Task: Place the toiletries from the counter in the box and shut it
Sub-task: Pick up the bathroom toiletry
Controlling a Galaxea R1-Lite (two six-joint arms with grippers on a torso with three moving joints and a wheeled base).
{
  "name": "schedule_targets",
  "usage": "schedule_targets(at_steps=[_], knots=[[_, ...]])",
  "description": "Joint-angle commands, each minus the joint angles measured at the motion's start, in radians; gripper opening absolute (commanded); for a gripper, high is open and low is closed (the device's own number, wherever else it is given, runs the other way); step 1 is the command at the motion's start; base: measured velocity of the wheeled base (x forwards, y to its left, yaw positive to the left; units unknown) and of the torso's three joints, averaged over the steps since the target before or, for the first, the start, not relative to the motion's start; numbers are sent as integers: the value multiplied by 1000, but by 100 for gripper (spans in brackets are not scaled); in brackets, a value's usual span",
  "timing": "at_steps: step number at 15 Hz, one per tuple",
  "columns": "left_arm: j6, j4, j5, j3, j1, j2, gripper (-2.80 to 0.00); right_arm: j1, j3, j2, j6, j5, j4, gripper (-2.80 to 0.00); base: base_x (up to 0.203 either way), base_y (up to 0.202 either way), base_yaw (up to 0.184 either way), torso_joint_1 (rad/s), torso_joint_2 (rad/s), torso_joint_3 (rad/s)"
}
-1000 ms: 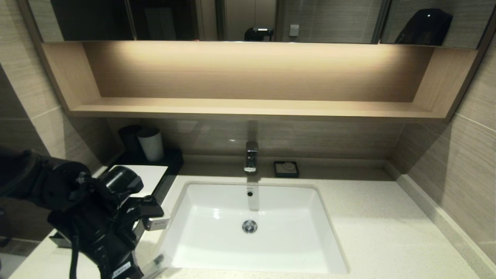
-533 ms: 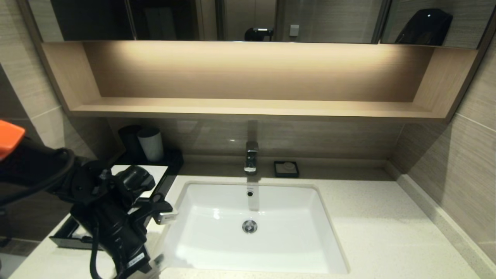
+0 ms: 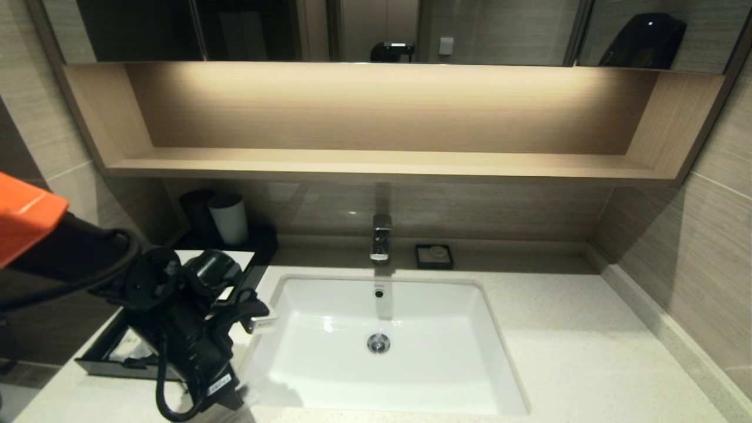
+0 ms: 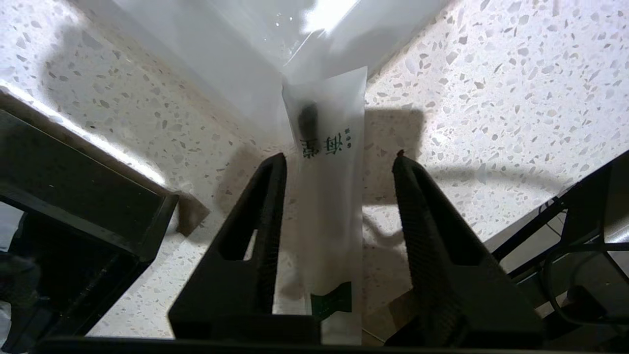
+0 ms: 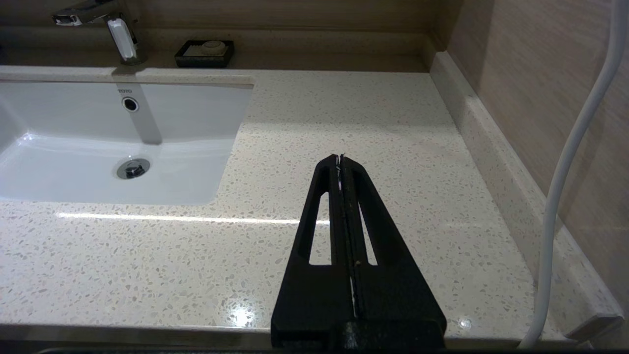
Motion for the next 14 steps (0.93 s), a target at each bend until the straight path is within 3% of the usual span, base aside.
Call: schedule_targets(at_steps=[1, 7, 14], knots=[[7, -7, -1, 0, 1, 1, 0, 0, 0, -2, 0, 0, 0, -280, 0, 0, 0, 0, 0, 0], [41, -7, 48, 11, -1, 13, 0, 0, 0, -2, 0, 0, 0, -280, 0, 0, 0, 0, 0, 0], [44, -32, 47, 12, -4, 39, 0, 0, 0, 0, 0, 0, 0, -280, 0, 0, 0, 0, 0, 0]])
